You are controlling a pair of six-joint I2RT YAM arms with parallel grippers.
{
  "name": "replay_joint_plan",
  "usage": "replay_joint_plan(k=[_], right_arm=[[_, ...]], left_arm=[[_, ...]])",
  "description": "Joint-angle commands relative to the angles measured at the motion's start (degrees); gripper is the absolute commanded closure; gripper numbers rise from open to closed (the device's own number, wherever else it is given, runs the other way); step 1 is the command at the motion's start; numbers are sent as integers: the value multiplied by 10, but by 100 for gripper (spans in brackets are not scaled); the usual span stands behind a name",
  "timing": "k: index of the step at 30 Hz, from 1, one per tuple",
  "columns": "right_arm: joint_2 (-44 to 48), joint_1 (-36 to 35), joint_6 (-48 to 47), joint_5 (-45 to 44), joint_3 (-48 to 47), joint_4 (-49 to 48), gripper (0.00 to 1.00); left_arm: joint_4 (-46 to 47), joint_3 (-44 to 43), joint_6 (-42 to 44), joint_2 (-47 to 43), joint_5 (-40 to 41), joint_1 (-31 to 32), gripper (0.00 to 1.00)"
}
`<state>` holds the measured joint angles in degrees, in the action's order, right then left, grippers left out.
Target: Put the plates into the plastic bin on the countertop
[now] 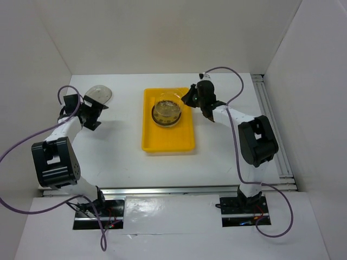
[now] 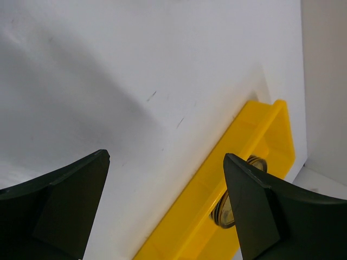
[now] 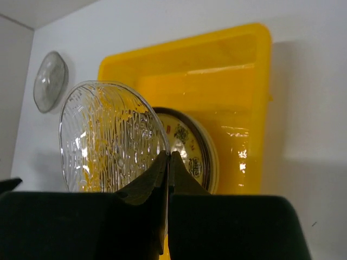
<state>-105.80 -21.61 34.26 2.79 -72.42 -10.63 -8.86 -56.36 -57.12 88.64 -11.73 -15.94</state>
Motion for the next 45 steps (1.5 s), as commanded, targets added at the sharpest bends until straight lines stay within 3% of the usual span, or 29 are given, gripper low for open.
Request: replay_joint_plan(k=[1,5,7,10,11,14,15,21,22,31,38,40,45], right_arm=[[-22,-4,-27,17,-29,12,100],[-41,-10,-42,17,-41,19,100],[-47,-15,-42,17,-41,19,92],[-35,-20,-53,17,-36,19,50],[-30,-20,-53,17,-36,19,41],[1,-33,-66,22,-25,14,30],[13,-33,-66,22,-25,14,12],[146,-56,-49,73,44,-24,8],[167,-64,-49,73,54,-24,0],[371,-109,-49,22,147,7,0],[446,-114,-54,-9,155,52,0],[468,-114,-54,-15,168,52,0],[544,-114,-19,-3,214,29,0]], left_arm=[[9,-69,17,40,0,-13,0],[-18,-134,34,110,1,-36,0],[-25,-157,34,139,1,-43,0],[-25,-196,40,186,1,-48,0],[-25,-203,46,196,-6,-48,0],[-30,-222,46,226,-6,-48,0],[-30,-227,46,233,-6,-48,0],[-30,-269,40,262,6,-48,3],[-37,-278,40,268,7,-48,3],[-48,-347,46,337,24,-48,23],[-55,-365,51,363,36,-48,26],[-55,-377,51,371,42,-48,32],[-102,-444,62,410,56,-37,58]])
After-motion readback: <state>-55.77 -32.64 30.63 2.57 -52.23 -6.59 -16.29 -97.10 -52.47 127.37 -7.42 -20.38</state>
